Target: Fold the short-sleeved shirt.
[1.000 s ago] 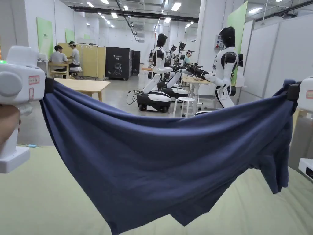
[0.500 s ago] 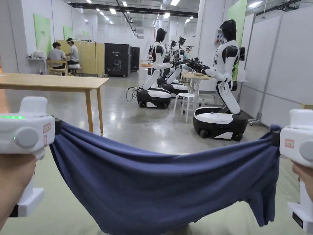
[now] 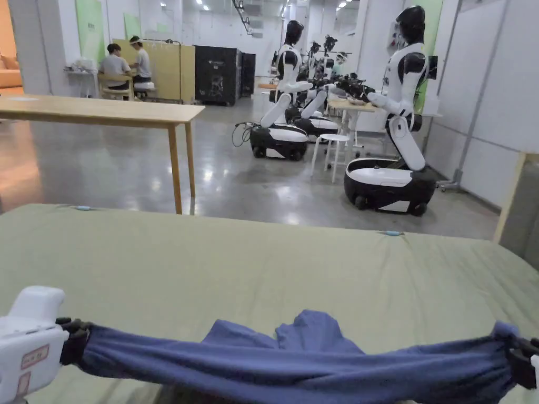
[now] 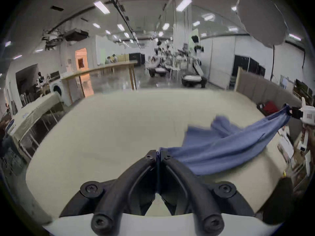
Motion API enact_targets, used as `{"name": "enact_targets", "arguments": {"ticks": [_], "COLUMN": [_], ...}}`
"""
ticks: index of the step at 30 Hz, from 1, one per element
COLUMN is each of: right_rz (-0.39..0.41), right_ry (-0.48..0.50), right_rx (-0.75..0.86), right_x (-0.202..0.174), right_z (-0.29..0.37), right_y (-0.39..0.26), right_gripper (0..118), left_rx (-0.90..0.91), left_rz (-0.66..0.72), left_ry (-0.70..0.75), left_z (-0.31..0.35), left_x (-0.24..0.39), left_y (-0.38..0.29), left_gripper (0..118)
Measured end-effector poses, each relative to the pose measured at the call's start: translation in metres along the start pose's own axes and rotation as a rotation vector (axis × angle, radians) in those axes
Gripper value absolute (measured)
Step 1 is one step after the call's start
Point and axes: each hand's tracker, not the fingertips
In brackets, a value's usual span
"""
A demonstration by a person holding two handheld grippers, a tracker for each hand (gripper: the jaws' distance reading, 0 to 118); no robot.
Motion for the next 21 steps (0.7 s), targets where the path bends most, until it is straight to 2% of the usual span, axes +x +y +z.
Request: {"name": "enact_targets", "arguments": {"ticks": [2, 4, 6, 7, 8, 9, 10, 11, 12, 13, 14, 15, 17, 18, 20, 21], "right_rz": [0.033, 0.026, -0.007, -0.052, -0.089, -0.117, -0.126, -0.122, -0.108, -0.114, -0.139, -0.166, -0.190, -0.198, -0.171, -0.122], "right_ry": [0.022, 0.022, 0.000, 0.006, 0.019, 0.024, 0.034, 0.011, 0.013, 0.036, 0.063, 0.112, 0.190, 0.197, 0.188, 0.183], "right_rx": [-0.096, -0.174, -0.241, -0.245, -0.241, -0.222, -0.180, -0.126, -0.027, 0.065, 0.150, 0.227, 0.370, 0.400, 0.372, 0.349], "right_x": [-0.006, -0.012, -0.014, -0.009, -0.005, -0.003, -0.002, -0.004, -0.012, -0.019, -0.029, -0.041, -0.069, -0.085, -0.113, -0.129], "right_z": [-0.001, -0.003, -0.006, -0.005, -0.003, 0.006, 0.015, 0.025, 0.042, 0.056, 0.068, 0.079, 0.093, 0.094, 0.093, 0.087], "right_y": [-0.050, -0.099, -0.131, -0.139, -0.142, -0.137, -0.125, -0.113, -0.092, -0.075, -0.058, -0.043, -0.024, -0.018, -0.010, -0.012], "right_gripper": [7, 7, 7, 7, 7, 8, 17, 44, 67, 88, 104, 109, 111, 111, 110, 109], "left_rx": [-0.099, -0.153, -0.181, -0.173, -0.161, -0.141, -0.104, -0.053, 0.043, 0.124, 0.191, 0.261, 0.359, 0.385, 0.404, 0.402], "left_rz": [0.021, 0.043, 0.091, 0.135, 0.138, 0.122, 0.090, 0.059, 0.040, 0.026, 0.004, -0.022, -0.062, -0.075, -0.080, -0.077], "left_ry": [-0.010, -0.022, 0.004, -0.004, 0.004, 0.033, 0.071, 0.074, 0.077, 0.075, 0.062, 0.043, 0.025, 0.011, 0.041, 0.051], "left_z": [0.003, 0.000, -0.003, -0.002, 0.002, 0.010, 0.019, 0.031, 0.049, 0.063, 0.074, 0.085, 0.096, 0.098, 0.098, 0.096], "left_x": [0.002, 0.001, -0.003, -0.005, -0.005, -0.004, -0.001, 0.006, 0.017, 0.030, 0.040, 0.056, 0.085, 0.098, 0.124, 0.134], "left_y": [-0.046, -0.090, -0.119, -0.128, -0.132, -0.131, -0.127, -0.120, -0.107, -0.094, -0.084, -0.073, -0.063, -0.062, -0.061, -0.062], "left_gripper": [0, 0, 1, 3, 15, 40, 78, 112, 117, 116, 116, 116, 116, 116, 116, 116]}}
